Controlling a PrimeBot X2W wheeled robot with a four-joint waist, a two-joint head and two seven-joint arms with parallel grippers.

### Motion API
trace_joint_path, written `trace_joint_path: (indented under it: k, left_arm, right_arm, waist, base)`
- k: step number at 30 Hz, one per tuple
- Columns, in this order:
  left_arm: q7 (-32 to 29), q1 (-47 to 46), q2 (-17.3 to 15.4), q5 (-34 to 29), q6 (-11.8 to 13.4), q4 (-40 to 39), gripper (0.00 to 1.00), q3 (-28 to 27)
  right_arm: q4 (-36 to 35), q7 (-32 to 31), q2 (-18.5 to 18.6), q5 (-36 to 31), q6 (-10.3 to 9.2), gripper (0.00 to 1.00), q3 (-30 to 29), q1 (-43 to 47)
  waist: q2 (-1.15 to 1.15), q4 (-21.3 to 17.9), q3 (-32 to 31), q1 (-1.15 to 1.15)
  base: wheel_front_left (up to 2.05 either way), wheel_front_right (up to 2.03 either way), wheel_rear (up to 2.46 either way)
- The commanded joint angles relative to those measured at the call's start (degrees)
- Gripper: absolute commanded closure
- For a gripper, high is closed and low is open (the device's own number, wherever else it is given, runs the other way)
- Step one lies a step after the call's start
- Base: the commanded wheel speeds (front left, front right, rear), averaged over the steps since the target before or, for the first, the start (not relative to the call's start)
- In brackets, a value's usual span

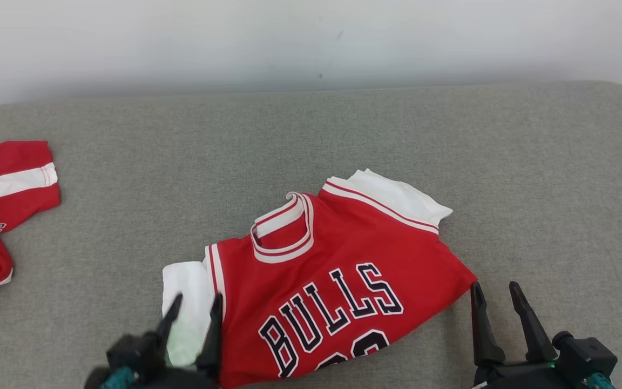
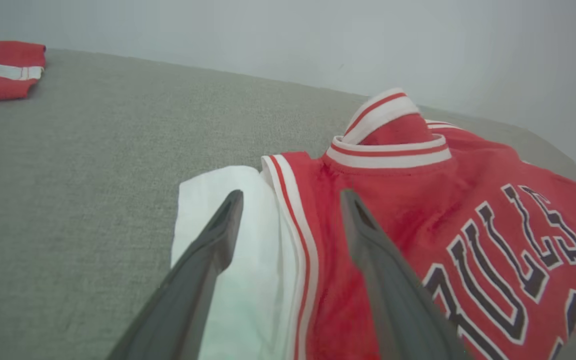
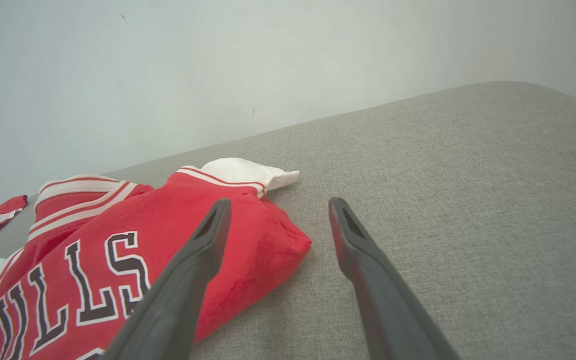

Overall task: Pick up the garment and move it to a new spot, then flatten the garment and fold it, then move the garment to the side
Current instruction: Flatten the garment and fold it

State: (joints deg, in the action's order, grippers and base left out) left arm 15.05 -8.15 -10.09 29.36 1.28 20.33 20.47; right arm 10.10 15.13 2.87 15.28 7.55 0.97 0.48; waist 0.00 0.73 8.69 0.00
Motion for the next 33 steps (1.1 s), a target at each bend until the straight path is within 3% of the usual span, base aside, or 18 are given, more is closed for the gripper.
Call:
trace_joint_path:
  k: [1, 7, 14, 23, 33]
  left_arm:
    - [0.1, -2.0, -0.8, -1.5, -0.4, -1.4, 0.0, -0.7]
    - [-1.8, -11.7, -3.9, -5.6, -2.9, -1.3, 0.0, 1.2]
    - [-9.3, -24.8, -6.6, -6.9, -6.9, 3.0, 0.0, 4.0]
    - [-21.6, -34.4, -10.3, -1.0, -8.7, 9.9, 0.0, 8.3]
    - [-32.7, -36.2, -13.2, 8.1, -8.8, 14.8, 0.0, 16.2]
  right_arm:
    - [0.0, 0.1, 0.0, 0.0, -0.13, 0.0, 0.4, -0.5]
    - [0.2, 0.1, 0.0, 0.7, -0.13, 0.0, 1.0, -1.5]
    - [0.5, 0.1, 0.0, 2.3, -0.13, 0.0, 1.3, -3.5]
    - [1.5, 0.1, 0.0, 6.0, -0.13, 0.0, 1.8, -3.9]
    - [2.5, 0.1, 0.0, 6.7, -0.13, 0.0, 1.1, -3.9]
  waist:
    - [0.0, -0.5, 0.2, 0.0]
    - [0.0, -3.2, 1.1, 0.0]
    - [0.0, -8.7, 3.2, 0.0]
    - [0.0, -15.2, 4.6, 0.0]
    - [0.0, -17.0, 4.4, 0.0]
  base:
    - [0.0, 0.0, 0.0]
    - [0.0, 0.0, 0.0]
    - [0.0, 0.0, 0.0]
    - [0.0, 0.0, 0.0]
    - [0.0, 0.0, 0.0]
